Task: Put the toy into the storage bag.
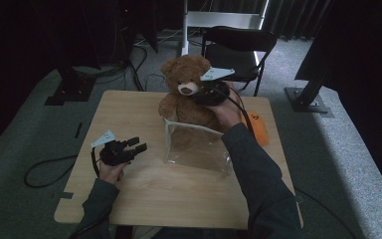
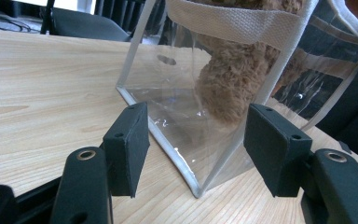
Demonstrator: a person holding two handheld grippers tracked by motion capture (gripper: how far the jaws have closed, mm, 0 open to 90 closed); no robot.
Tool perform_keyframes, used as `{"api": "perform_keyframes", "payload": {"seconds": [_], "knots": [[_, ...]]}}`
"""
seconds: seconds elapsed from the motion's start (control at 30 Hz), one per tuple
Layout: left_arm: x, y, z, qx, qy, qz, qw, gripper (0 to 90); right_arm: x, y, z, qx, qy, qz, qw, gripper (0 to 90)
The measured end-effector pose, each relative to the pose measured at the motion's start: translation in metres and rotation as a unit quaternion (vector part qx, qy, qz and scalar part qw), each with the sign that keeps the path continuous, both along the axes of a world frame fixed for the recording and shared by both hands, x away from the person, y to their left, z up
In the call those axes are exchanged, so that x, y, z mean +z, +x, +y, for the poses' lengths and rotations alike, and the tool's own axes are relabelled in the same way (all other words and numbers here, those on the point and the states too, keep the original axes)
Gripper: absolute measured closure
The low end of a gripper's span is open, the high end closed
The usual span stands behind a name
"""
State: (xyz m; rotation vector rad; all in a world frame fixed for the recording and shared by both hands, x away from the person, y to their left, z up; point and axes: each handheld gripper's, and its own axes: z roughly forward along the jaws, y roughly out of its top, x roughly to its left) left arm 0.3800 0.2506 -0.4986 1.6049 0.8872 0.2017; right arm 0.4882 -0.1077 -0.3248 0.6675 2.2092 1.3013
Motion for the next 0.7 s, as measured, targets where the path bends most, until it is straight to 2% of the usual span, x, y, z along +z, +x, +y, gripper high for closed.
{"api": "perform_keyframes", "payload": {"seconds": [0.5, 0.6, 0.7], "knots": [[0.001, 0.001, 0.002, 0.003, 0.0, 0.001, 1.0, 41.0, 0.006, -0.002, -0.023, -0.015, 0.003, -0.011, 0.9998, 43.9], [0.002, 0.002, 0.001, 0.003, 0.0, 0.001, 1.0, 41.0, 0.006, -0.002, -0.023, -0.004, 0.004, -0.009, 0.9999, 43.9], [0.003, 0.003, 0.0, 0.003, 0.0, 0.0, 1.0, 41.0, 0.005, -0.003, -0.017, 0.019, 0.003, -0.007, 0.9998, 43.8]]}}
